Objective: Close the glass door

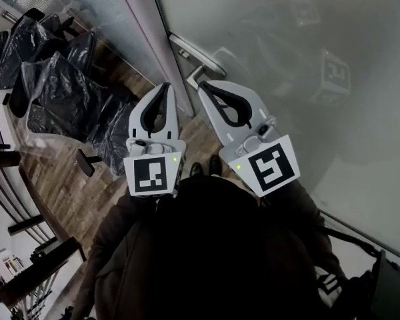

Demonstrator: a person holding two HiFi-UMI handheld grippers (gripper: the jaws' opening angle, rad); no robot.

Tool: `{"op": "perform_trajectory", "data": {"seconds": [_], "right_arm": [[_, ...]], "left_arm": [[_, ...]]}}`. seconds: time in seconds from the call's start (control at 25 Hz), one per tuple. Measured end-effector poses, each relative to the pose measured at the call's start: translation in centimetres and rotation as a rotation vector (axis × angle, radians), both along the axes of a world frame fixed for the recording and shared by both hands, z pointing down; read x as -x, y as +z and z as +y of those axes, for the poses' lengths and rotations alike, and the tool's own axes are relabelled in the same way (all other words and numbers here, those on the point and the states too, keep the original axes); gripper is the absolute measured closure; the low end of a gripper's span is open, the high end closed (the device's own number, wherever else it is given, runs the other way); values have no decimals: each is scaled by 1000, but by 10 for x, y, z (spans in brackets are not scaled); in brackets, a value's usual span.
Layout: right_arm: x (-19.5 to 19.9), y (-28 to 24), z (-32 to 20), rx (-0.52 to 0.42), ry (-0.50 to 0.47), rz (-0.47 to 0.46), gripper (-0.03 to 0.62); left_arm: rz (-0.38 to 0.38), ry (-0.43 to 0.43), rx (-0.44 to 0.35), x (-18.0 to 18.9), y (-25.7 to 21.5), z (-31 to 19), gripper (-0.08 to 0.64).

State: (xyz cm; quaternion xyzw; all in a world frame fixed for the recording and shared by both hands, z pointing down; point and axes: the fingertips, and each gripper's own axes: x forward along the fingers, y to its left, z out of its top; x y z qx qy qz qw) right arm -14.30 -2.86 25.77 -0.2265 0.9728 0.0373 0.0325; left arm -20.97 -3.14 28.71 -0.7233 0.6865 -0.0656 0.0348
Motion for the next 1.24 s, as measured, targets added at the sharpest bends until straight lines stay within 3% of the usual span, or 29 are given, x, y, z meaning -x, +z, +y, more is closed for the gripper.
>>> {"op": "perform_trajectory", "data": {"seconds": [0.28,0.48,0.92,1.24], "right_arm": [[-5,5,-2,48,12,-38,592],[-4,4,-2,50,18,-45,592],[-8,1,0,44,23,-53,592],[-9,0,2,40,32,-50,592]], "left_arm": [[-7,20,-2,-8,5,-3,563],[18,-18,8,-2,2,-4,563],[-7,30,-6,-11,2,-1,563],[37,-15,-7,-7,-4,-1,563]]}}
